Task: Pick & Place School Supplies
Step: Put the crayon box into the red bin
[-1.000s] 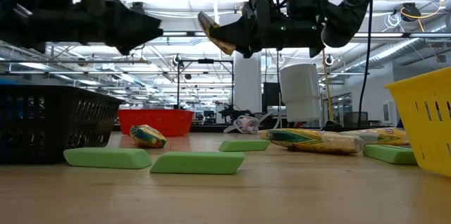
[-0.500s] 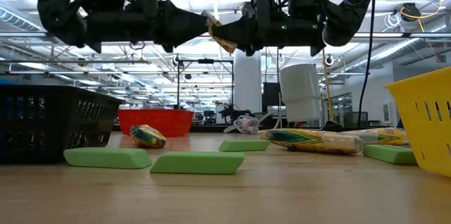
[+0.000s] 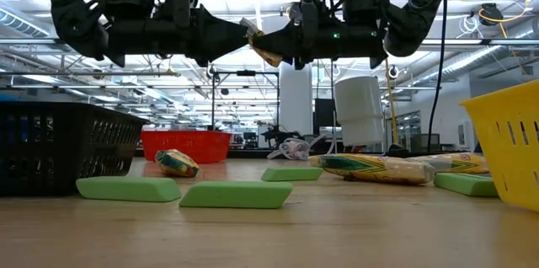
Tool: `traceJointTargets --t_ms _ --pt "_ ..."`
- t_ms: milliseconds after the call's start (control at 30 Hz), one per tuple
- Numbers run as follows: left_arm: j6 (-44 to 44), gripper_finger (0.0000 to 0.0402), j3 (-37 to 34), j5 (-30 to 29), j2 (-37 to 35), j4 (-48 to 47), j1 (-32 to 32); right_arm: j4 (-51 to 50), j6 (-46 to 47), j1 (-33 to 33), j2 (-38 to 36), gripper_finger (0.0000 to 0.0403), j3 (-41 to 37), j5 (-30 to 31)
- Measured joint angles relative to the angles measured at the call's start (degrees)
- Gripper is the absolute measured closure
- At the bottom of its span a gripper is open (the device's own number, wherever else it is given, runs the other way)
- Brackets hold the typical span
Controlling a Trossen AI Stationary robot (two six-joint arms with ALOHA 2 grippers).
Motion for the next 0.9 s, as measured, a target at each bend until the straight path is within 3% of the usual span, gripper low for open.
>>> traceJointTargets --t_ms 167,333,633,767,900 --pt "-1.7 0.0184 0.0 2.0 0.0 -1.3 2.3 -0.7 0.1 0.3 0.2 0.0346 0.0 -2.6" --pt "-2.5 0.0153 0.8 4.1 0.0 -4.0 2.9 -0.9 -0.2 0.3 0.2 0.0346 -0.1 -2.9" --pt "1.2 0.0118 6.3 3.9 0.0 -11.5 -0.2 0.1 -0.3 0.4 0.1 0.0346 -0.1 -3.6" --pt "2.7 0.0141 7.3 1.5 0.0 -13.0 -0.9 -0.5 -0.3 0.3 0.1 0.0346 -0.1 -2.9" --pt "4.2 0.0214 7.3 1.6 0.0 -13.2 -1.1 -0.8 -0.1 0.3 0.1 0.0346 -0.1 -2.4"
